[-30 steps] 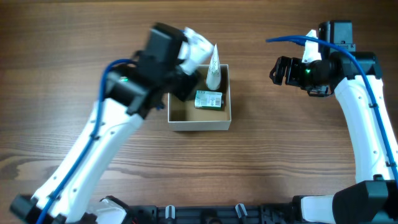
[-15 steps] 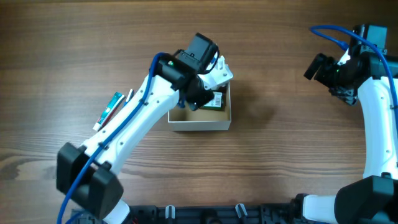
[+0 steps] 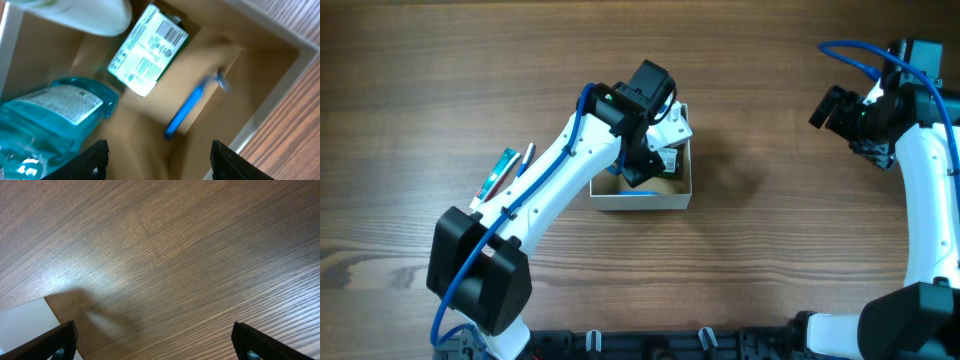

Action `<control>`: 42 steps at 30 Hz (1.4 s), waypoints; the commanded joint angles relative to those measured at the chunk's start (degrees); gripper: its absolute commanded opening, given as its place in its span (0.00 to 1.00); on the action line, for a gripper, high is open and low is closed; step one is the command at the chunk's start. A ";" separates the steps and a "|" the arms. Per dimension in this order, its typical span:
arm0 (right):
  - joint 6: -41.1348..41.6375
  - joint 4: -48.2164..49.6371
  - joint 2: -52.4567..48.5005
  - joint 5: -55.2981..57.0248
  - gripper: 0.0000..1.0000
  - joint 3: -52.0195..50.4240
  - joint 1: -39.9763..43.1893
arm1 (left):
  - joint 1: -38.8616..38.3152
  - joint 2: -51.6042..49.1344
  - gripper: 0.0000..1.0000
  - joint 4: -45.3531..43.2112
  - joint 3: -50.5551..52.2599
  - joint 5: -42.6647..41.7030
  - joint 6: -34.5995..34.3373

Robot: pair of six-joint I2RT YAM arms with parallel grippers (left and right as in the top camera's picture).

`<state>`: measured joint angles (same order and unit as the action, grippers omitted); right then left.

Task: Pack container
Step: 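Lower the razor into the box and open the left gripper, then grasp the green toothpaste tube with the left gripper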

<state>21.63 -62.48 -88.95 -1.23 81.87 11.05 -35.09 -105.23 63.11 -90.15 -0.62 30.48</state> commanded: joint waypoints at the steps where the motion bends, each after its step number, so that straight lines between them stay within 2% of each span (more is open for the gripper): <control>1: -0.13 -0.09 -0.33 0.76 1.00 -0.13 -0.04 | 0.28 4.92 0.66 1.07 0.13 5.27 -5.79; 5: -0.48 0.07 -0.33 0.74 1.00 -0.13 -0.04 | 2.84 16.33 0.68 1.11 0.13 8.07 -13.25; 8: -0.50 0.07 -0.33 0.74 1.00 -0.13 -0.04 | 12.44 22.21 0.69 3.63 0.13 10.75 -19.15; 12: -0.55 0.26 -0.33 0.68 1.00 -0.13 -0.04 | 26.82 21.97 0.70 6.51 1.27 7.78 -22.38; 15: -0.63 0.72 -0.33 -0.55 1.00 -0.13 -0.04 | 36.94 19.91 0.72 1.31 7.48 -1.05 -22.34; 17: -0.63 0.72 -0.33 -0.52 1.00 -0.13 -0.04 | 40.19 17.64 0.72 -1.92 11.78 -2.16 -22.38; 21: -0.68 0.72 -0.33 -0.55 1.00 -0.13 -0.04 | 42.69 10.47 0.72 -6.91 17.66 0.09 -21.64; 26: -1.14 0.74 -0.33 -0.52 1.00 -0.13 -0.04 | 42.73 0.37 0.71 -8.35 17.88 0.68 -17.38; 29: -1.22 0.72 -0.33 -0.52 1.00 -0.13 -0.04 | 42.80 -2.95 0.71 -9.29 17.88 0.70 -17.38; 42: -1.99 0.90 -0.33 -0.52 1.00 -0.13 -0.04 | 45.40 -5.33 0.71 -12.63 17.94 1.97 -17.42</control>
<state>20.29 -61.89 -88.95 -1.43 81.87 11.05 9.56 -109.69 50.83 -72.36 0.99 11.90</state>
